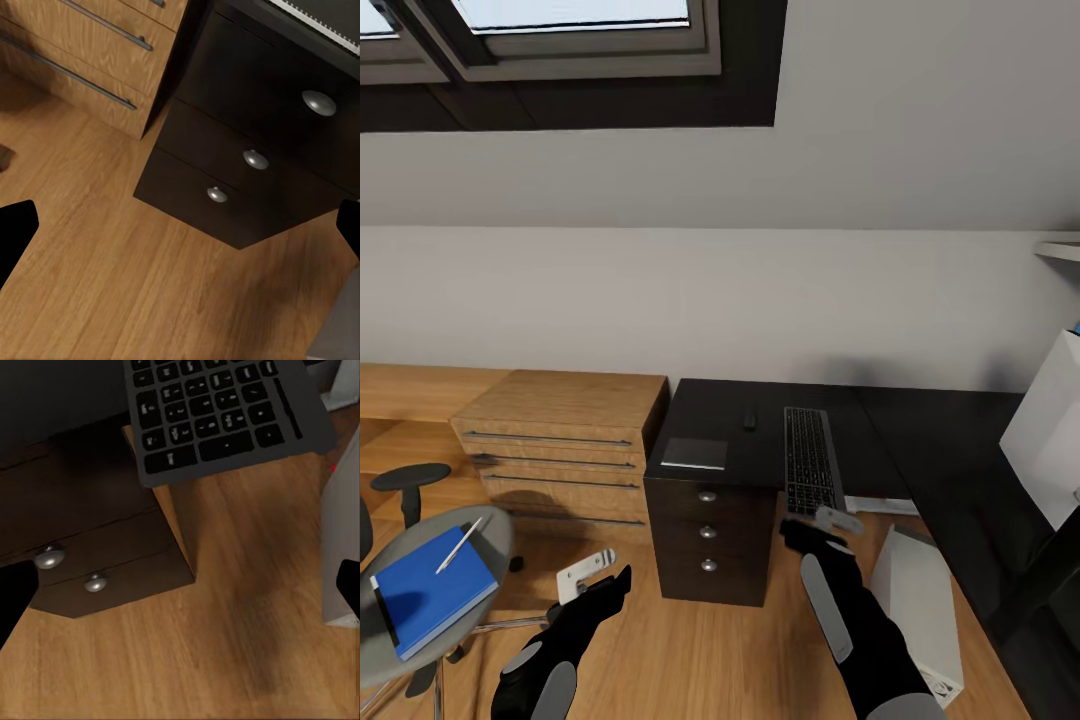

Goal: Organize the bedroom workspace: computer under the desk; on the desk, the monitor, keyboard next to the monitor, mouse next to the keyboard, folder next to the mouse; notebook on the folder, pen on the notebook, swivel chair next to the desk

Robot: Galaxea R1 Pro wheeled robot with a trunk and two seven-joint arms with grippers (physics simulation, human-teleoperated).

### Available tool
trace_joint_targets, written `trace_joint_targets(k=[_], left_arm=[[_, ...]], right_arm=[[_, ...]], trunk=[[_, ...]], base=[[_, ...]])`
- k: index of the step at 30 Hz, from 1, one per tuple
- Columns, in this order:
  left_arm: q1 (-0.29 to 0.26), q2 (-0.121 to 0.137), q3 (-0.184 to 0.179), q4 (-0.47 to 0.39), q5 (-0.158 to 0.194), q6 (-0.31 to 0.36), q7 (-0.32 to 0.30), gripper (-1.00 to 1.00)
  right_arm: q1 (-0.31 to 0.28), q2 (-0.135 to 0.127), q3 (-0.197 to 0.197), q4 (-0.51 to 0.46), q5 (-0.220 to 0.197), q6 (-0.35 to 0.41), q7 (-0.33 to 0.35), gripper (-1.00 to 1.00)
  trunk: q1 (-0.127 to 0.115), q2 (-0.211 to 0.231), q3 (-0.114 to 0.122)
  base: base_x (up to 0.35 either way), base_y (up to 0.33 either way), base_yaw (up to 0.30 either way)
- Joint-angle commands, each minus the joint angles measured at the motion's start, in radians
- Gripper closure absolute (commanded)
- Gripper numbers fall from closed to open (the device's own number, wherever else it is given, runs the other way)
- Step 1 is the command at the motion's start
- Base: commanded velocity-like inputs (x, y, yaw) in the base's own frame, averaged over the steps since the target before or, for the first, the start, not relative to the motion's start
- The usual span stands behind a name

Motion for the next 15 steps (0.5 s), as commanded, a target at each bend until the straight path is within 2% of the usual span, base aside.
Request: trace_joint_targets(k=[1, 9, 15], left_arm=[[0.0, 0.0, -0.001, -0.002, 0.01, 0.002, 0.009, -1.0], [0.0, 0.0, -0.001, -0.002, 0.01, 0.002, 0.009, -1.0], [0.0, 0.0, 0.0, -0.002, 0.011, 0.001, 0.01, -1.0]], right_arm=[[-0.001, 0.0, 0.004, -0.01, -0.001, 0.005, -0.009, -1.0], [0.001, 0.0, 0.008, -0.025, 0.01, -0.009, -0.001, -1.0], [0.001, 0.0, 0.006, -0.031, 0.013, -0.015, 0.05, -1.0]], trunk=[[0.0, -0.001, -0.001], [0.0, -0.001, -0.001], [0.0, -0.001, -0.001]], base=[[0.0, 0.0, 0.0], [0.0, 0.0, 0.0], [0.0, 0.0, 0.0]])
